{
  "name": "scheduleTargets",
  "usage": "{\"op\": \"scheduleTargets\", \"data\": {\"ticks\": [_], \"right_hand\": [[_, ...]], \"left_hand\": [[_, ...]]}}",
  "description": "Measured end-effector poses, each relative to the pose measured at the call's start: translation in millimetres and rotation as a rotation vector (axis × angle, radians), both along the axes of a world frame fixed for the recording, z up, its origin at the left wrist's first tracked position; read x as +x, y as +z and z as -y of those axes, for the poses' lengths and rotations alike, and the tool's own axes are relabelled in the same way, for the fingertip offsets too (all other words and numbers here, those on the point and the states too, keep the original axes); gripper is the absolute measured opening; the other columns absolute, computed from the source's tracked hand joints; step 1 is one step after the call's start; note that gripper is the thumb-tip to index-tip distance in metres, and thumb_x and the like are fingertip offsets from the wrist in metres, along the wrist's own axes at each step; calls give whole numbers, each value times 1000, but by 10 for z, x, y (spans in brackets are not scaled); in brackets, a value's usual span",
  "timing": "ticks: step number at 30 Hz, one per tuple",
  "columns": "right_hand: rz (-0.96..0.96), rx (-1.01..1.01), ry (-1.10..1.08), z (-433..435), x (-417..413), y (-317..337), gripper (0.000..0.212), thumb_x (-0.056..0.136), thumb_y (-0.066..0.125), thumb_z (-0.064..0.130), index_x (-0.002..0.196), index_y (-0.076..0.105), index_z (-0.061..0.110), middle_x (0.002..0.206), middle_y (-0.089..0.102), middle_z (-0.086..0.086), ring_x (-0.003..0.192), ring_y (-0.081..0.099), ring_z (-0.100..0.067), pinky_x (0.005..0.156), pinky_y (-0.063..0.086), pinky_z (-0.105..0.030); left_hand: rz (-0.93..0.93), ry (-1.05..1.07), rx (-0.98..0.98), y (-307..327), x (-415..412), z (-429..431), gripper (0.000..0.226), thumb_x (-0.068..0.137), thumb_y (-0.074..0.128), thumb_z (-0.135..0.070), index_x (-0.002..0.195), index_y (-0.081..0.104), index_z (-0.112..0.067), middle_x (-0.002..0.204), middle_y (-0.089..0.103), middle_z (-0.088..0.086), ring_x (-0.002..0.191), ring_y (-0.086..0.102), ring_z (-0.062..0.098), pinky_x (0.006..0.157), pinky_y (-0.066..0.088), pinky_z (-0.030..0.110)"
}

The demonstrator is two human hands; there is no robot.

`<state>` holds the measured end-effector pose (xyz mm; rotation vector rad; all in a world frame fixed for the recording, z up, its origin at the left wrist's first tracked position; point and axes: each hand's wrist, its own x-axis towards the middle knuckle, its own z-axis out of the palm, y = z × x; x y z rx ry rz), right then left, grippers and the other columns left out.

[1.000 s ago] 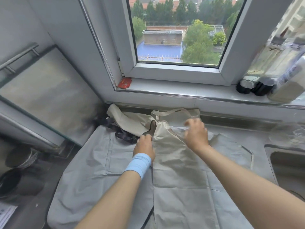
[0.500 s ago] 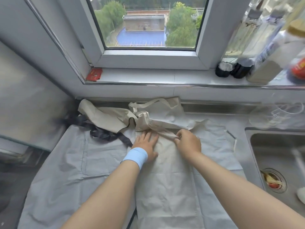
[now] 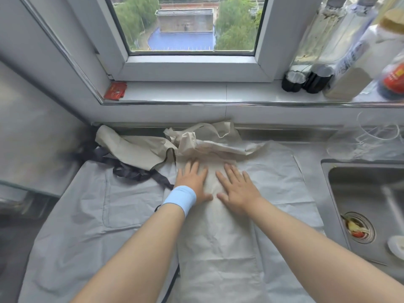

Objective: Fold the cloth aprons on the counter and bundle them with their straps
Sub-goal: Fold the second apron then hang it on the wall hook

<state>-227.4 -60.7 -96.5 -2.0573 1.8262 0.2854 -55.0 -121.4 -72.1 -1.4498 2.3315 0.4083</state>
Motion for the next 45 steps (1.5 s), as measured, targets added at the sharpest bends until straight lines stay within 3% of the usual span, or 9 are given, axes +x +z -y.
{"op": "scheduleTargets", "data": {"ticks": [5,9,11,14,22,30,34,38,45], "right_hand": [[-84,-31,-88,7,84,93,76,99,33,55,158,1,22,165,-11,-13,152,-11,-27,120,2,-52],[29,-149,-120,-400,232,45,63,99,29,46,155,21,20,166,0,-13,152,-3,-29,120,7,-53],[65,-109,-116,-682,281,-10,75,89,14,56,157,13,25,166,-8,-8,152,-9,-25,120,0,-54],[31,-43,-47,-963,292,-82,87,79,0,65,158,-1,29,162,-20,-6,151,-17,-24,120,-7,-55],[-18,-61,-262,-1389,22,169,67,100,28,47,158,3,26,165,-14,-6,152,-13,-23,120,3,-53],[29,193,-540,-2103,-425,295,99,82,51,71,156,-6,38,163,-22,-3,150,-19,-27,114,6,-65],[81,36,-527,-2310,-382,276,82,90,48,62,156,7,38,166,-10,0,152,-10,-23,116,7,-63],[30,-29,-867,-2432,-500,255,83,90,50,59,156,11,26,165,-3,-8,151,-5,-29,113,21,-58],[136,-90,-996,-2557,-596,321,79,80,65,47,144,29,17,136,44,-11,122,47,-31,91,42,-39]], "left_hand": [[-197,-113,-244,82,75,-461,34,90,51,-34,122,51,-23,130,44,1,120,43,26,93,36,36],[-184,-56,-147,-68,265,-781,69,82,50,-58,139,36,-22,145,32,4,132,29,26,107,28,38],[-87,-92,-46,-115,377,-818,97,78,49,-70,153,11,-21,161,6,6,146,5,27,119,9,40],[34,-80,7,-98,419,-822,107,78,49,-73,155,-7,-23,162,-14,2,149,-13,24,120,-3,44],[-103,-181,-46,138,-2,-1254,65,87,56,-32,146,31,-25,158,18,4,144,17,26,112,24,38],[-152,-252,39,148,-484,-1970,62,82,58,-51,137,39,-31,141,33,1,130,31,26,96,38,43],[-85,-203,-32,115,-507,-2141,57,83,50,-59,131,41,-29,139,34,3,127,32,30,94,38,45],[-70,-188,-24,125,-518,-2162,57,81,54,-57,130,41,-30,138,35,2,126,33,30,95,41,43],[-65,-168,0,94,-543,-2238,63,79,57,-51,135,36,-29,142,31,2,129,29,30,95,44,42]]}}
